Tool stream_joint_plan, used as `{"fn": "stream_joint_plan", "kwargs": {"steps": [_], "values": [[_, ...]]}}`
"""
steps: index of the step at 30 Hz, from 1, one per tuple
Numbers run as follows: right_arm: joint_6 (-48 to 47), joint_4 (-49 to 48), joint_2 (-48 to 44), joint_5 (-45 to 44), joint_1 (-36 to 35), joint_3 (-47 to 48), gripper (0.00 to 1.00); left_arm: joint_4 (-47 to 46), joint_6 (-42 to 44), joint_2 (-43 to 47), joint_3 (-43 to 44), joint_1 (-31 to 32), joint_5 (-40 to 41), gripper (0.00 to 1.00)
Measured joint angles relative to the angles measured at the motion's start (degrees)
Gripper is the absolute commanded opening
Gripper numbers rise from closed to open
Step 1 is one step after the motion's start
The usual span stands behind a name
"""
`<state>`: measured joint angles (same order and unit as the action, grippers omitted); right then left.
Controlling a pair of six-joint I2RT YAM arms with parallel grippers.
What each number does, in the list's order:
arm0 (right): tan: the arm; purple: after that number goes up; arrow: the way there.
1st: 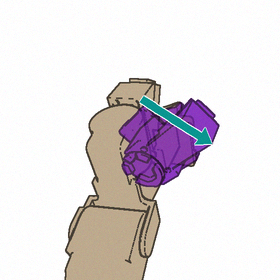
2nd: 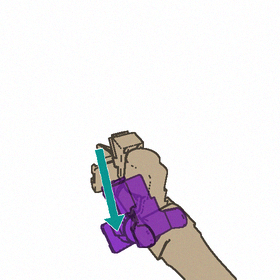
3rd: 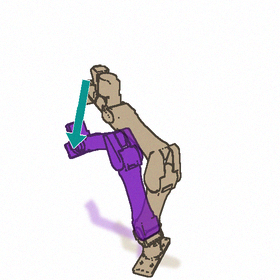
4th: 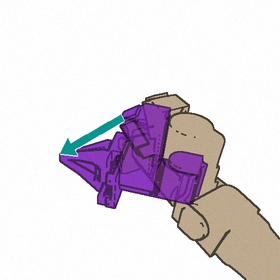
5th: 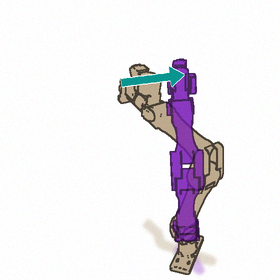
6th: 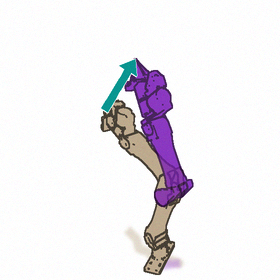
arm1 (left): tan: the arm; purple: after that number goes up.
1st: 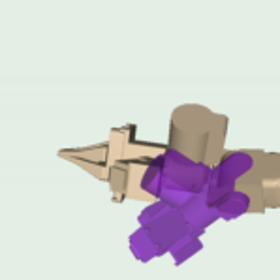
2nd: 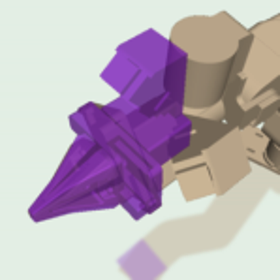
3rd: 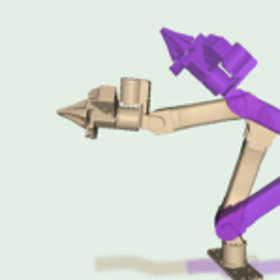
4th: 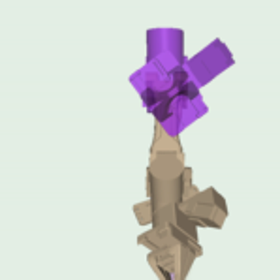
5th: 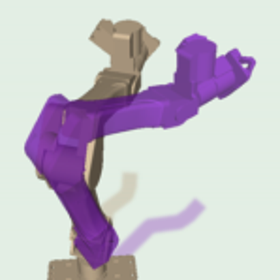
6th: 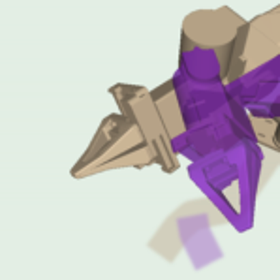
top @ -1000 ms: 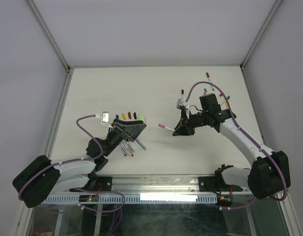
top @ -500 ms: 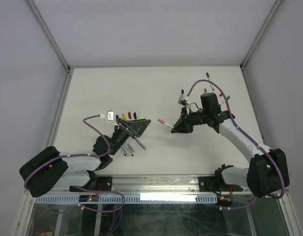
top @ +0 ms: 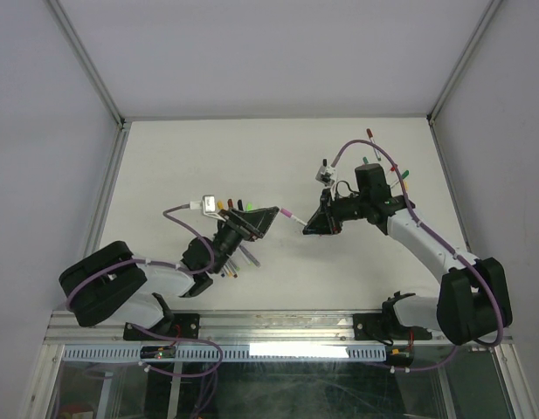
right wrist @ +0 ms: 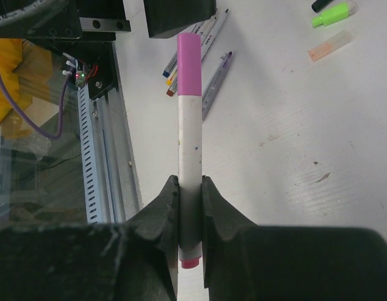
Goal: Open the pen caps
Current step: Pick up the pen from the center of the board, then open the pen cap from the pen.
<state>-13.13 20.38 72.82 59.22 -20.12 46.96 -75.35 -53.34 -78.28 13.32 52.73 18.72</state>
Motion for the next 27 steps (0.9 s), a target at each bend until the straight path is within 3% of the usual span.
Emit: {"fn": "stream_joint_plan", "kwargs": {"steps": [8, 14, 20, 25, 27], "values": [[1.40, -0.92, 0.04, -0.20, 0.02, 0.00, 0.00, -2.75, -0.04, -8.90, 5.64, 1.68, 2.64, 0.81], [1.68, -1.29, 0.04, -0.33, 0.02, -0.11, 0.00, -3.41, -1.40, -13.70, 8.72, 2.47, 3.67, 0.54], [1.66, -1.29, 0.04, -1.97, 0.02, -0.83, 0.00, -3.74, -2.97, -16.22, 9.81, 2.45, 3.37, 0.18], [1.22, -1.29, 0.04, -3.28, 0.00, -0.92, 0.00, -3.76, -3.98, -16.26, 10.01, 2.45, 3.30, 0.01], [0.94, -1.31, 0.04, -3.34, 0.00, -0.92, 0.00, -3.98, -4.17, -16.26, 10.03, 2.45, 3.30, 0.00]]}}
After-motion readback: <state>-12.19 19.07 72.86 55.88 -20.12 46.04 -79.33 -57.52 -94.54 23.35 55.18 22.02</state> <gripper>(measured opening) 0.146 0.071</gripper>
